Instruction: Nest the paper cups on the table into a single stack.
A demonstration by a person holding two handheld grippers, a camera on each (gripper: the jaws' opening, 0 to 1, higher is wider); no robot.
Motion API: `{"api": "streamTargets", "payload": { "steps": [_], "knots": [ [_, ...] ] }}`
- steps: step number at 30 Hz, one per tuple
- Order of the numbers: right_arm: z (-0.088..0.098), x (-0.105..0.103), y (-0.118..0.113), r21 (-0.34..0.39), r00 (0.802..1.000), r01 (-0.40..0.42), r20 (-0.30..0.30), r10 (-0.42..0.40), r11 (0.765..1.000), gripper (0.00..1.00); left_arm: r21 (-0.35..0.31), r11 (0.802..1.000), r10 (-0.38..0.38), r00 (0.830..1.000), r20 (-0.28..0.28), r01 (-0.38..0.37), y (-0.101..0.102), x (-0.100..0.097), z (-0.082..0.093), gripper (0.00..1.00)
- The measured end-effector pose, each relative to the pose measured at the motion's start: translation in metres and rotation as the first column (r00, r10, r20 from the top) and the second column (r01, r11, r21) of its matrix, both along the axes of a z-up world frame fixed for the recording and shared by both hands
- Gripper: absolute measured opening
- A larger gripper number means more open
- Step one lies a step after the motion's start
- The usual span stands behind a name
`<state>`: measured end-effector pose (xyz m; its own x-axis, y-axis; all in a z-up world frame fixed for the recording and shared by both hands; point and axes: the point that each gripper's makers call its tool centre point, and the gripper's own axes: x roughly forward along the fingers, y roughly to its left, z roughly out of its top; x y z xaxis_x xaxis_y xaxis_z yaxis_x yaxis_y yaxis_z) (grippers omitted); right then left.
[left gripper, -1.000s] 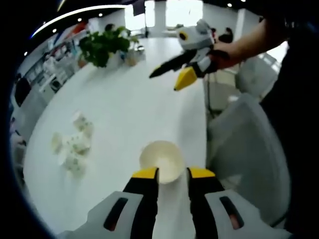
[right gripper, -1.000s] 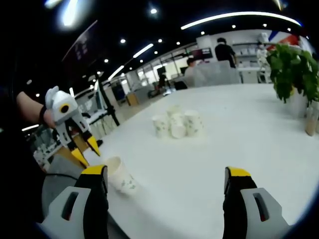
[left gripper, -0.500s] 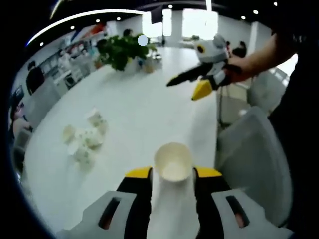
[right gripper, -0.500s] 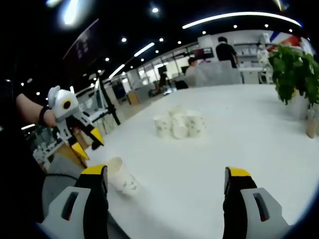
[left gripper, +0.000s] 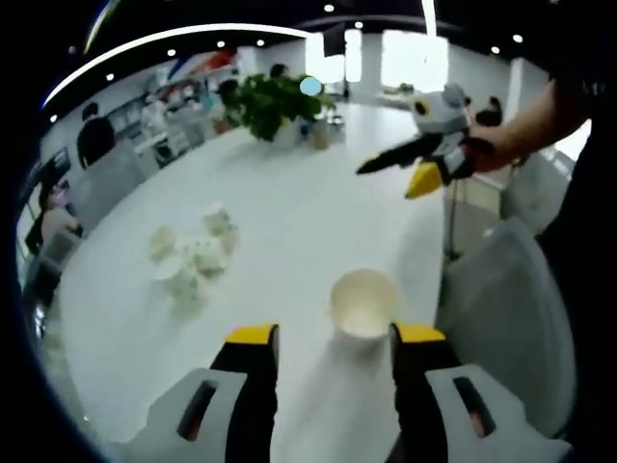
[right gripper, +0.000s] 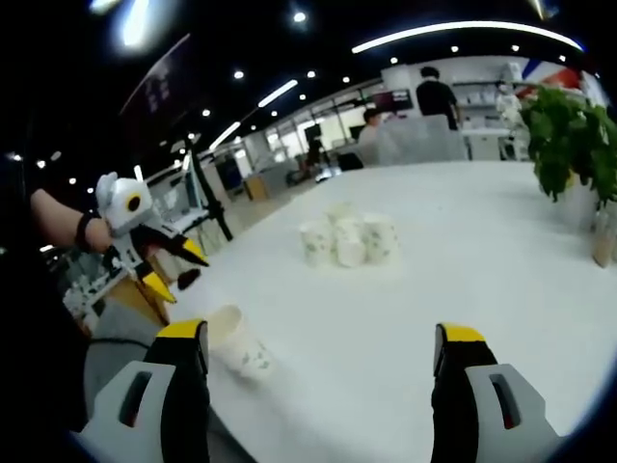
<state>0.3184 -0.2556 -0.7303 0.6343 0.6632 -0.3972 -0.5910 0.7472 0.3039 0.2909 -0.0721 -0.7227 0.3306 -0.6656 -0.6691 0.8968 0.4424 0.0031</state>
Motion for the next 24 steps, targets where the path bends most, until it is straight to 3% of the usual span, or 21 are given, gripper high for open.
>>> {"api": "streamTargets", "payload": {
  "steps": [11, 15, 18, 21, 24],
  "knots": [
    [0.003, 0.0, 0.006, -0.009, 1.0, -0.005, -0.003, 0.005, 1.0, 0.96, -0.05, 0.992, 0.113, 0.993, 0.022, -0.112, 0.024, 0.018, 0.004, 0.65],
    [0.003, -0.001, 0.005, -0.013, 1.0, -0.005, -0.005, 0.005, 1.0, 0.96, -0.075, 0.981, 0.182, 0.983, 0.034, -0.179, 0.039, 0.027, 0.007, 0.72],
    [0.002, -0.001, 0.005, -0.017, 1.0, -0.003, -0.008, 0.003, 1.0, 0.96, -0.105, 0.969, 0.229, 0.971, 0.065, -0.221, 0.047, 0.035, 0.012, 0.83],
    [0.004, -0.001, 0.006, -0.018, 1.0, -0.005, -0.006, 0.005, 1.0, 0.96, -0.127, 0.95, 0.291, 0.956, 0.037, -0.285, 0.054, 0.039, 0.012, 0.98],
    [0.005, -0.001, 0.007, -0.022, 1.0, -0.01, -0.001, 0.01, 1.0, 0.96, -0.143, 0.941, 0.315, 0.948, 0.041, -0.307, 0.06, 0.042, 0.015, 0.99]
  ]
}}
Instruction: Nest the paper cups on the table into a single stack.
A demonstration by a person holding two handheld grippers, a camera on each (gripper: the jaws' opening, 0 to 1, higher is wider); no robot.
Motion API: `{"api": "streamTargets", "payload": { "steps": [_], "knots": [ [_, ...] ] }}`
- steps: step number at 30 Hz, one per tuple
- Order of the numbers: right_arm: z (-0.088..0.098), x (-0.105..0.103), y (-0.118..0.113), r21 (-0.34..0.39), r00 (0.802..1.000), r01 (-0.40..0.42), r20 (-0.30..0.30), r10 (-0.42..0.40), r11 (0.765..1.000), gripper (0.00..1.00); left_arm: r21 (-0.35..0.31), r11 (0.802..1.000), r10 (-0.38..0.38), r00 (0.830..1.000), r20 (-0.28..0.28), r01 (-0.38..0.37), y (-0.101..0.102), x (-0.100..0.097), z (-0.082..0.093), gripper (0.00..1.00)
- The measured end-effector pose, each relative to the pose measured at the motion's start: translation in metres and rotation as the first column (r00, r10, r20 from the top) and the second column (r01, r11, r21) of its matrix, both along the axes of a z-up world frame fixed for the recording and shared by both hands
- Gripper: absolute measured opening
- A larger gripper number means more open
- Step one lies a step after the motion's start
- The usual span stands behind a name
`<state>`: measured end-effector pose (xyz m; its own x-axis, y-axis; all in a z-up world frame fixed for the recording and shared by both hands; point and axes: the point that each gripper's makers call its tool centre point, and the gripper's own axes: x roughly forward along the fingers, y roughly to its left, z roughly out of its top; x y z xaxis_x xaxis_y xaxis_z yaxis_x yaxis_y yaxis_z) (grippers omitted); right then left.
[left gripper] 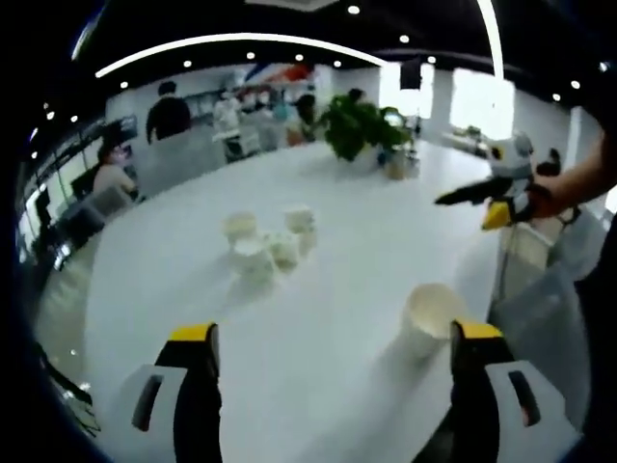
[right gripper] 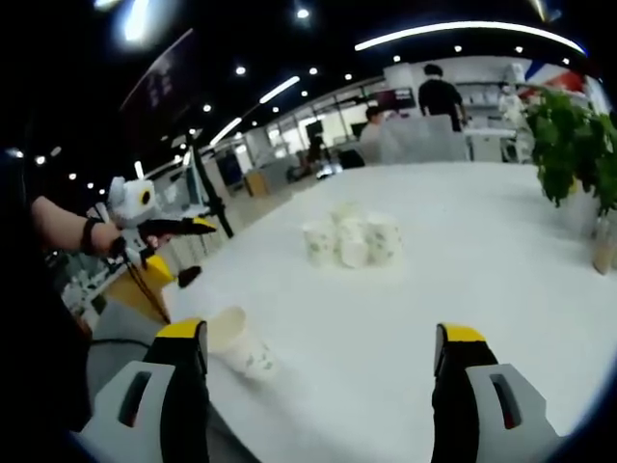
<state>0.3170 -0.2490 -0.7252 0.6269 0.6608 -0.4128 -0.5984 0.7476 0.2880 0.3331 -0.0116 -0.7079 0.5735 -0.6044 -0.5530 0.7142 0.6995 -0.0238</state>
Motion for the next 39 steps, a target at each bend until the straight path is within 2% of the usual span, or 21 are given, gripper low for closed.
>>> {"api": "streamTargets", "payload": {
  "steps": [2, 5, 9, 13, 19, 25, 32, 39],
  "knots": [
    [0.0, -0.001, 0.0, -0.001, 1.0, -0.001, -0.002, 0.001, 1.0, 0.96, -0.014, 1.0, 0.003, 1.0, 0.016, -0.003, 0.001, 0.001, 0.003, 0.99],
    [0.001, -0.001, -0.001, -0.005, 1.0, -0.002, -0.001, 0.002, 1.0, 0.96, -0.004, 1.0, 0.012, 1.0, 0.013, -0.012, 0.004, 0.002, 0.002, 0.99],
    [0.002, -0.003, 0.0, -0.018, 1.0, -0.016, -0.005, 0.016, 1.0, 0.96, -0.005, 1.0, 0.01, 0.999, 0.037, -0.01, 0.004, 0.002, 0.005, 0.99],
    [0.006, -0.001, 0.002, -0.042, 0.999, -0.04, 0.013, 0.041, 0.998, 0.96, -0.01, 1.0, 0.025, 0.999, 0.034, -0.024, 0.006, 0.002, 0.004, 0.99],
    [0.012, 0.015, -0.005, -0.035, 0.999, -0.026, 0.018, 0.026, 0.999, 0.96, -0.035, 0.999, 0.04, 0.999, 0.032, -0.038, 0.011, 0.001, 0.001, 0.99],
    [0.01, 0.041, -0.006, -0.074, 0.998, -0.04, 0.036, 0.042, 0.997, 0.96, -0.036, 0.999, 0.043, 0.998, 0.053, -0.041, 0.011, 0.003, 0.001, 0.99],
    [0.007, 0.081, 0.002, -0.164, 0.991, -0.102, 0.07, 0.114, 0.981, 0.94, -0.034, 0.998, 0.05, 0.997, 0.057, -0.048, 0.011, 0.007, 0.0, 0.99],
    [0.005, 0.122, 0.007, -0.197, 0.989, -0.111, 0.08, 0.128, 0.974, 0.93, -0.015, 0.999, 0.046, 0.998, 0.05, -0.045, 0.011, 0.006, -0.007, 0.99]
  ]
}}
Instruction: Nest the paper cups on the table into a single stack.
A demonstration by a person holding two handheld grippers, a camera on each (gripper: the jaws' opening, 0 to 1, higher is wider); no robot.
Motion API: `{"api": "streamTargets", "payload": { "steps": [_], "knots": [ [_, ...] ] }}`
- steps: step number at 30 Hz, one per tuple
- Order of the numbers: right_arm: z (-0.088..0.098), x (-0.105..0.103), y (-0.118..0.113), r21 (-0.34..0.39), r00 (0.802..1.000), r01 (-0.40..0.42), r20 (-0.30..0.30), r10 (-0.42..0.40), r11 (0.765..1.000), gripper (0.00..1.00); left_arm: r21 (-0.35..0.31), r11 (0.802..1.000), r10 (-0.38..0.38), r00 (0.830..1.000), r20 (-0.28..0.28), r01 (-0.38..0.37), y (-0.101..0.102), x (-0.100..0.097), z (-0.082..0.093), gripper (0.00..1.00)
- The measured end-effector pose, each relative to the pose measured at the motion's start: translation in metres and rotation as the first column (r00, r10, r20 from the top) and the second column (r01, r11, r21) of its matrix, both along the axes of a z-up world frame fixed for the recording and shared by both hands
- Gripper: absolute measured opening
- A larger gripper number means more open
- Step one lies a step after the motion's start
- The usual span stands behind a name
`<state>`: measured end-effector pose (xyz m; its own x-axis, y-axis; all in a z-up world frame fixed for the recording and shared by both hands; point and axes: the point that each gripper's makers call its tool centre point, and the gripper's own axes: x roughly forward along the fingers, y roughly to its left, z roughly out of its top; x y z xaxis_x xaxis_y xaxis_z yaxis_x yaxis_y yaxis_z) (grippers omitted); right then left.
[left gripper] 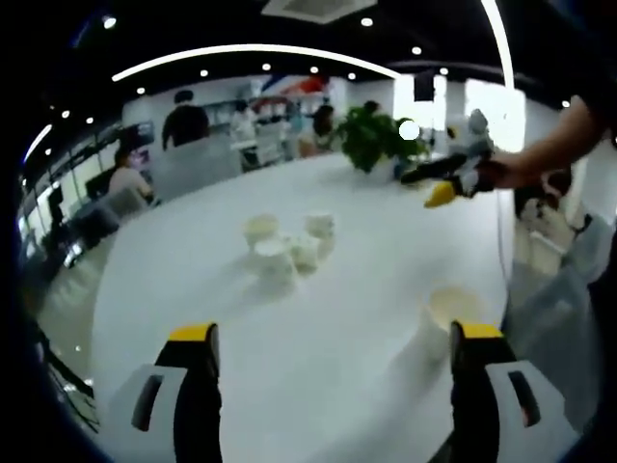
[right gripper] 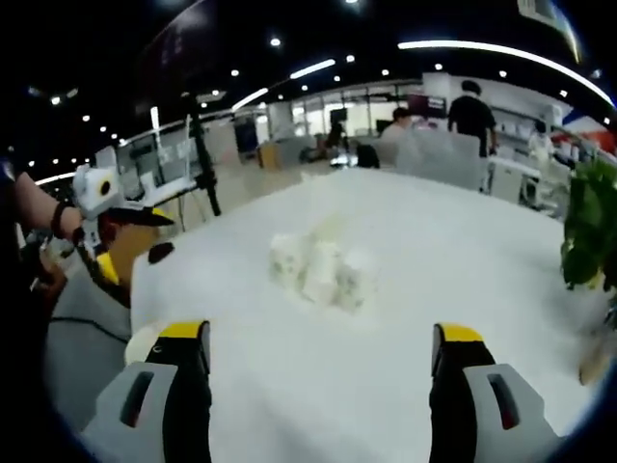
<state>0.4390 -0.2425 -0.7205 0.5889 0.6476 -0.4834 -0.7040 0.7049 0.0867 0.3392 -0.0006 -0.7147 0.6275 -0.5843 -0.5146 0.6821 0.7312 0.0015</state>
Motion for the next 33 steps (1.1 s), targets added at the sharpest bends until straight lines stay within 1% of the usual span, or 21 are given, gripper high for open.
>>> {"api": "streamTargets", "payload": {
  "steps": [4, 7, 12, 18, 21, 24, 27, 31, 33],
  "knots": [
    [-0.001, 0.015, 0.003, -0.018, 1.0, -0.012, 0.01, 0.013, 1.0, 0.93, -0.005, 1.0, 0.007, 1.0, -0.007, -0.007, 0.0, -0.001, -0.002, 0.99],
    [-0.001, 0.024, 0.004, -0.025, 1.0, -0.016, 0.011, 0.017, 1.0, 0.91, -0.005, 1.0, 0.009, 1.0, -0.002, -0.009, 0.0, 0.0, -0.003, 0.99],
    [-0.005, 0.042, 0.008, -0.053, 1.0, -0.016, 0.001, 0.016, 0.998, 0.88, -0.005, 1.0, 0.015, 1.0, -0.004, -0.015, 0.001, 0.0, -0.004, 0.99],
    [-0.007, 0.062, 0.018, -0.076, 0.999, -0.035, 0.004, 0.036, 0.996, 0.84, -0.011, 1.0, 0.02, 1.0, -0.013, -0.021, 0.0, 0.001, -0.006, 0.99],
    [-0.01, 0.072, 0.02, -0.071, 1.0, -0.027, -0.006, 0.026, 0.997, 0.83, -0.018, 1.0, 0.024, 1.0, -0.014, -0.024, -0.002, 0.002, -0.006, 0.99],
    [-0.013, 0.08, 0.022, -0.068, 1.0, -0.019, -0.019, 0.017, 0.998, 0.82, -0.009, 1.0, 0.027, 1.0, -0.007, -0.027, 0.0, 0.004, -0.007, 0.99],
    [-0.017, 0.087, 0.024, -0.071, 1.0, -0.018, -0.027, 0.016, 0.997, 0.81, -0.02, 0.999, 0.033, 0.999, -0.012, -0.034, 0.0, 0.005, -0.008, 0.99],
    [-0.022, 0.091, 0.027, -0.085, 0.999, -0.025, -0.023, 0.023, 0.996, 0.78, -0.019, 0.999, 0.033, 0.999, -0.017, -0.033, 0.0, 0.005, -0.01, 0.99],
    [-0.026, 0.093, 0.027, -0.08, 0.999, -0.017, -0.036, 0.014, 0.997, 0.76, -0.019, 0.999, 0.037, 0.999, -0.017, -0.037, 0.0, 0.006, -0.01, 0.99]
  ]
}}
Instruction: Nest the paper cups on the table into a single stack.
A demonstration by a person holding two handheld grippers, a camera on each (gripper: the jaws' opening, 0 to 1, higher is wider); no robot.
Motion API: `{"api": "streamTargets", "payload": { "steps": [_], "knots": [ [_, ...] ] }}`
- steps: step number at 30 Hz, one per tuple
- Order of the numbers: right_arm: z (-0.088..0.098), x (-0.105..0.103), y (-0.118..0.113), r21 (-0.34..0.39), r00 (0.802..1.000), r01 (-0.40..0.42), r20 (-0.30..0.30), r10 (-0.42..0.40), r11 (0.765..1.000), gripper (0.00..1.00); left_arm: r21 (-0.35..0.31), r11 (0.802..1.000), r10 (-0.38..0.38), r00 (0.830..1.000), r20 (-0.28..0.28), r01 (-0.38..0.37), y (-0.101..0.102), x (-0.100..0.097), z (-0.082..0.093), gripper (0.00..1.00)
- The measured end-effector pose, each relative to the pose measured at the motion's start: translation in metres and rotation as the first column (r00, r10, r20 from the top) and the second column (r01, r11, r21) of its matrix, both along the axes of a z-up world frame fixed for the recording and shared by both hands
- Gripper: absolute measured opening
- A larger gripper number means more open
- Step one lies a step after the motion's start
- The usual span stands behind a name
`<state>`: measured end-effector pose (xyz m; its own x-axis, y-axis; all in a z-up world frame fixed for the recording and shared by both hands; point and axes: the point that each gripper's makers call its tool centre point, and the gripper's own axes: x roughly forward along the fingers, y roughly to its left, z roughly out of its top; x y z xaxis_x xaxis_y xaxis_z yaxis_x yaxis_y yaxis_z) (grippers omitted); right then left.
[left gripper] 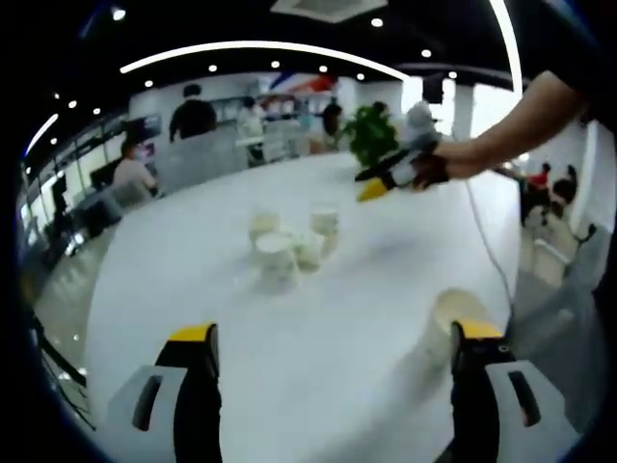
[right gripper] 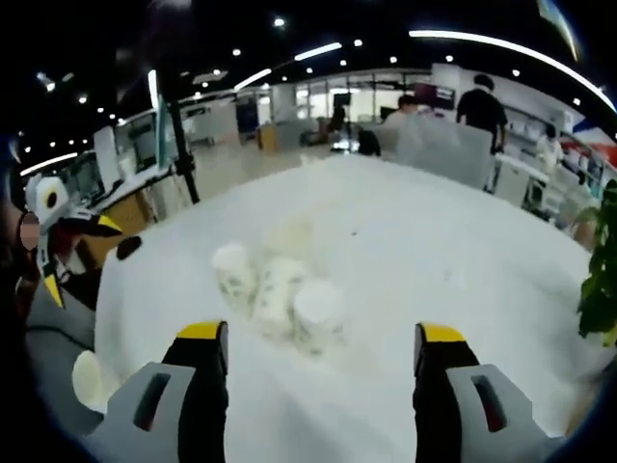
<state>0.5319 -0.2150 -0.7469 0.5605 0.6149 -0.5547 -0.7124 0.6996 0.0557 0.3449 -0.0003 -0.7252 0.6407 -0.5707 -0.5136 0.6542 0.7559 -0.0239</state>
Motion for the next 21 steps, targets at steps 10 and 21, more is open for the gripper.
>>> {"api": "streamTargets", "payload": {
  "steps": [10, 21],
  "knots": [
    [-0.014, 0.008, 0.012, -0.022, 1.0, -0.002, -0.021, 0.002, 1.0, 0.72, -0.003, 1.0, 0.005, 1.0, -0.005, -0.005, -0.001, -0.003, 0.0, 0.99],
    [-0.026, 0.018, 0.021, -0.052, 0.999, -0.019, -0.037, 0.017, 0.998, 0.66, -0.015, 1.0, 0.015, 1.0, -0.011, -0.015, -0.002, -0.004, -0.001, 0.99]
  ]
}}
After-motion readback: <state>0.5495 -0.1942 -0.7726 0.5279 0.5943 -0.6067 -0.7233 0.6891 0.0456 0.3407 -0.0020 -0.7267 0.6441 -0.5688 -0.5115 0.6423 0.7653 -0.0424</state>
